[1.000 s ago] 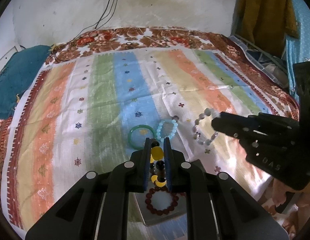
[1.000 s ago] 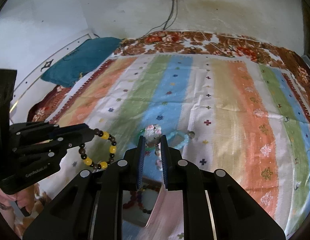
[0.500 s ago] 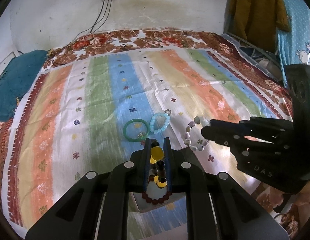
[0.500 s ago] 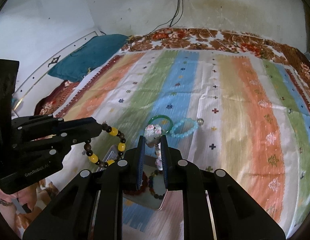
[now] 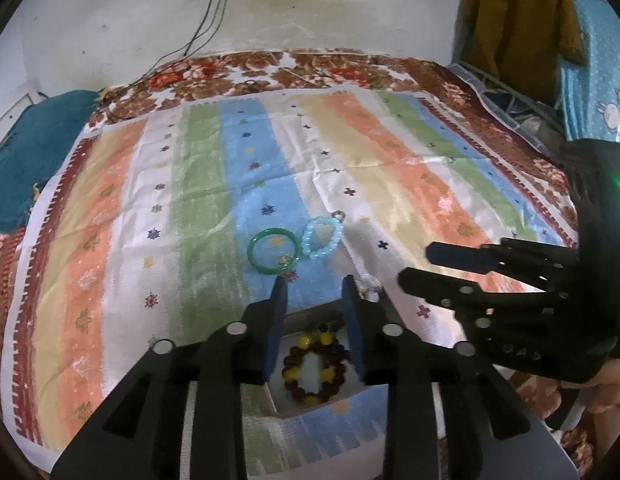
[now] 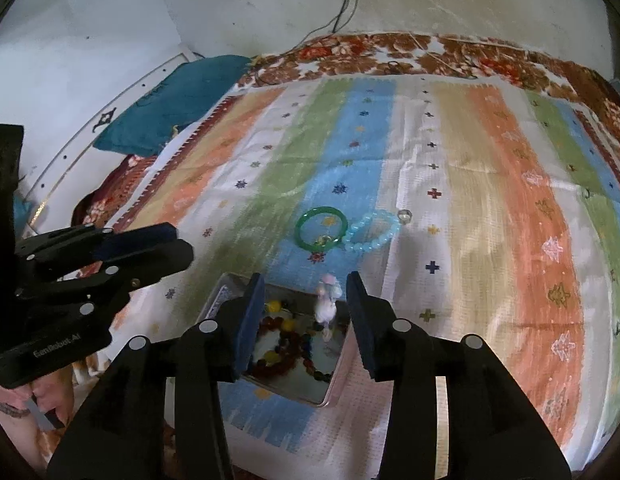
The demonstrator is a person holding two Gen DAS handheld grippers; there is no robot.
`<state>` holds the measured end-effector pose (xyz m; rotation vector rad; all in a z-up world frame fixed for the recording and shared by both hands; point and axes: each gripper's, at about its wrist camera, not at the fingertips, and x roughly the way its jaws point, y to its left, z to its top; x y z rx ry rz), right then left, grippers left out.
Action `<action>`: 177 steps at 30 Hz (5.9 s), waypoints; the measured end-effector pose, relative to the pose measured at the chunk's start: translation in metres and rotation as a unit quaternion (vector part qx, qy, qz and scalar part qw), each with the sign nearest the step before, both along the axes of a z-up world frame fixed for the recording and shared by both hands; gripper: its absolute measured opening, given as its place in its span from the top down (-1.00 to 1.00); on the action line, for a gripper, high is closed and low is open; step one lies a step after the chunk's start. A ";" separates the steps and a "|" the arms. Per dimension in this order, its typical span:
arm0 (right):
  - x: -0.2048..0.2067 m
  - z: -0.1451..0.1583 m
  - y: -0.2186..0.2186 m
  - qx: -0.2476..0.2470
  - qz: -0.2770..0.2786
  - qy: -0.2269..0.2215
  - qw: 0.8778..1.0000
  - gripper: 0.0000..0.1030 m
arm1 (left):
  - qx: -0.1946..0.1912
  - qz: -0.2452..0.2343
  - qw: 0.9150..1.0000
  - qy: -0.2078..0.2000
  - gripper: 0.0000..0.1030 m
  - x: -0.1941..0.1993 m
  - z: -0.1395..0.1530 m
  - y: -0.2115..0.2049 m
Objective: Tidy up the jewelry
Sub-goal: 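Open the left tool over the tin while the right tool drops the pearl bracelet in, then close the left tool on the green bangle while the right tool grasps the light blue bracelet, then carry the green bangle with the left tool into the tin while the right tool drops the blue bracelet in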
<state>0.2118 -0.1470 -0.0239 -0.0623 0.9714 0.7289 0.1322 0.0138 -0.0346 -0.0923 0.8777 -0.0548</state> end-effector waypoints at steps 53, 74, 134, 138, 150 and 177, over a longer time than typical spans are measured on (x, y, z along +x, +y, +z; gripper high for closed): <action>0.116 -0.077 0.032 -0.085 -0.064 0.075 0.991 -0.25 | -0.031 0.073 0.989 0.124 -0.29 0.120 -0.084 0.061; 0.143 -0.111 0.047 -0.113 -0.062 0.095 0.987 -0.24 | -0.004 0.032 0.985 0.169 -0.21 0.156 -0.125 0.057; 0.094 -0.050 0.067 -0.104 -0.003 0.007 0.995 0.76 | 0.007 0.072 0.993 0.094 0.85 0.111 -0.065 0.078; 0.088 -0.040 0.062 -0.092 -0.005 0.002 0.996 0.76 | 0.016 0.070 0.994 0.081 0.85 0.104 -0.053 0.071; 0.062 -0.011 0.047 -0.073 -0.009 -0.039 0.997 0.76 | 0.017 0.055 0.997 0.040 0.84 0.072 -0.021 0.050; 0.010 0.022 0.019 -0.024 -0.002 -0.075 0.997 0.76 | 0.001 0.049 0.999 0.020 0.83 0.016 -0.009 0.028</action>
